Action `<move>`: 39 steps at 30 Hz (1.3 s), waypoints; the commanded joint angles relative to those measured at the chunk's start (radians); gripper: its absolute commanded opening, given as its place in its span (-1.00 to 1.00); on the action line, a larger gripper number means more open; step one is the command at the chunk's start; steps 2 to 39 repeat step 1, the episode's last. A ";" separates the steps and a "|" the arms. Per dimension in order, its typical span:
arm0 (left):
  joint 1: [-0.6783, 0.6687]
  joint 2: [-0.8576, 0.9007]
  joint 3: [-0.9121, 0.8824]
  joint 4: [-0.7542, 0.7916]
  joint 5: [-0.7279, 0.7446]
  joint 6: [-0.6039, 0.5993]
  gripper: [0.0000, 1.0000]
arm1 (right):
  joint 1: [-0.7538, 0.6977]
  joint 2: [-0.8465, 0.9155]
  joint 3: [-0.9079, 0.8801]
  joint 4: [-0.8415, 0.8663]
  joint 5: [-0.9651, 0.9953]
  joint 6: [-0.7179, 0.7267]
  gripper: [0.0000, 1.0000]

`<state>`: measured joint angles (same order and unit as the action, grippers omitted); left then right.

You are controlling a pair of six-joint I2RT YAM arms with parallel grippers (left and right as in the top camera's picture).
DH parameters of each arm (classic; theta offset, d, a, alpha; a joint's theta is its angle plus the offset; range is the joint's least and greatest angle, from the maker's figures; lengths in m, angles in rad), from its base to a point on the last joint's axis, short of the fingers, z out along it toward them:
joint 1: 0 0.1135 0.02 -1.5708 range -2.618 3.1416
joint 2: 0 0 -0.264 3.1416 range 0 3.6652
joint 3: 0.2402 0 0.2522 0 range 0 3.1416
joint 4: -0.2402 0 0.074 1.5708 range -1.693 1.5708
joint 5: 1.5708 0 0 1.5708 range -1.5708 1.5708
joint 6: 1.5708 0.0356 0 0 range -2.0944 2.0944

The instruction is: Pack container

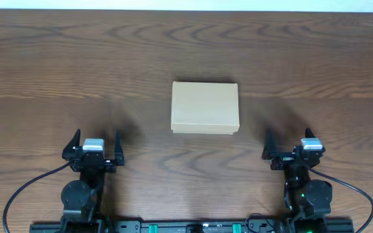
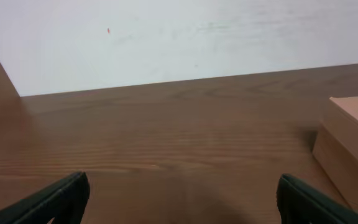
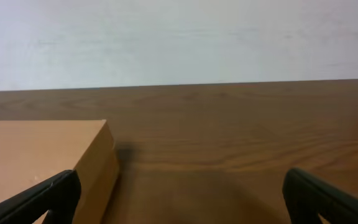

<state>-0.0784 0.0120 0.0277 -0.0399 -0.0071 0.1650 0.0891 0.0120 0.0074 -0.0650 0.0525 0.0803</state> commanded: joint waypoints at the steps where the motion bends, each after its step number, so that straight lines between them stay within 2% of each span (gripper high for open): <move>1: 0.008 -0.008 -0.023 -0.037 0.004 0.014 0.91 | -0.016 -0.007 -0.002 -0.005 0.010 0.016 0.99; 39: 0.008 -0.008 -0.023 -0.037 0.004 0.014 0.91 | -0.016 -0.007 -0.002 -0.005 0.010 0.016 0.99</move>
